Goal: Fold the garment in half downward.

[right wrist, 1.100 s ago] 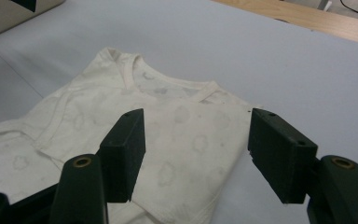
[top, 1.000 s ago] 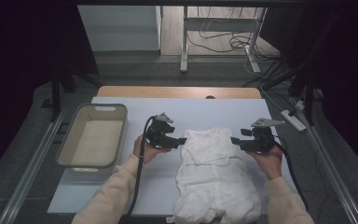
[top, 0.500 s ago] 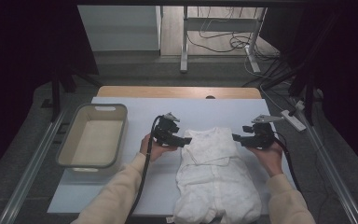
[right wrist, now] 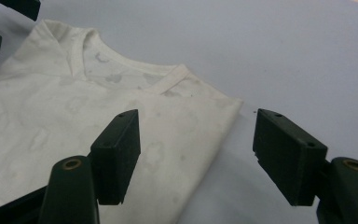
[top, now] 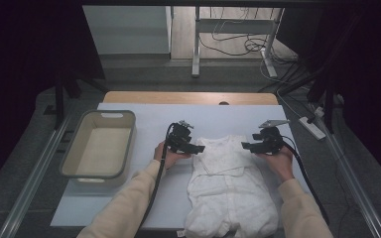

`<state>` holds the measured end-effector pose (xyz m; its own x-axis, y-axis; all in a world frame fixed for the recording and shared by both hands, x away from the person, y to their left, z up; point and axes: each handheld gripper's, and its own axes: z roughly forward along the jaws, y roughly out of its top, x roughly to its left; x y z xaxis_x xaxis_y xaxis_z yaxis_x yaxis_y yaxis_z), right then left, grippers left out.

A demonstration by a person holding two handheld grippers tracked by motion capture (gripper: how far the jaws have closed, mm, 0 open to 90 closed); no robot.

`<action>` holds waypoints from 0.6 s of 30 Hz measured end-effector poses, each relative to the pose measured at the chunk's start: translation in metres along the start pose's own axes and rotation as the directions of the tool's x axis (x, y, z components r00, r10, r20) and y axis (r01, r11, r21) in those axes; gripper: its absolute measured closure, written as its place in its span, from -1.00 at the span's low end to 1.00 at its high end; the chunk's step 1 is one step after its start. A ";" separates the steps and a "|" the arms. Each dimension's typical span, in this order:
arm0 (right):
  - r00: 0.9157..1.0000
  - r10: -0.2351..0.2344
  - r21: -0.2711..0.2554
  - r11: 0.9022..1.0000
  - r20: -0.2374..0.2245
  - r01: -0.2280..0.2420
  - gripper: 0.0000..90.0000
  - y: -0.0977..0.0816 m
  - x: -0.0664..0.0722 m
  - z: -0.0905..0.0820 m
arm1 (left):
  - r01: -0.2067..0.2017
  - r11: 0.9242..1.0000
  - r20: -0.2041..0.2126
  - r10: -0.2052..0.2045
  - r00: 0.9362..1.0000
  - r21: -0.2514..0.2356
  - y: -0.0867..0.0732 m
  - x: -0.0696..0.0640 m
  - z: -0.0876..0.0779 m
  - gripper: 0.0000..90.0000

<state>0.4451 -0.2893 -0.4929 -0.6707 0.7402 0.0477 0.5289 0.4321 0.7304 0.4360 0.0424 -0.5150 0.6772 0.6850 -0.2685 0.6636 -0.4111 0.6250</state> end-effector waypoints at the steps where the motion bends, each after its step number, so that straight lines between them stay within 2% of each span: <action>1: 1.000 0.002 0.003 1.000 -0.004 -0.002 -0.30 0.001 0.000 0.002 | -0.002 1.000 -0.003 0.002 1.000 0.004 0.000 0.001 0.002 -0.49; 5: 1.000 0.001 0.000 1.000 -0.010 -0.001 -0.31 0.006 0.000 0.009 | -0.001 1.000 -0.003 0.001 1.000 0.006 0.002 0.003 0.006 -0.47; 10: 1.000 0.014 0.032 0.999 0.000 -0.014 -0.30 0.007 -0.007 0.020 | -0.020 0.999 -0.022 0.021 1.000 0.036 0.002 0.004 0.013 -0.43; 16: 1.000 0.027 0.065 0.997 -0.001 -0.027 -0.29 0.009 -0.011 0.030 | -0.009 1.000 -0.016 0.009 1.000 0.030 0.001 0.008 0.013 -0.28; 18: 1.000 0.027 0.075 0.997 0.000 -0.027 -0.26 0.008 -0.012 0.033 | -0.006 1.000 -0.008 0.006 1.000 0.027 0.000 0.009 0.012 -0.16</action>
<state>0.4747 -0.2776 -0.5097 -0.6565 0.7513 0.0673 0.5840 0.4498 0.6757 0.4459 0.0408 -0.5262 0.6791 0.6869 -0.2589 0.6678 -0.4315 0.6065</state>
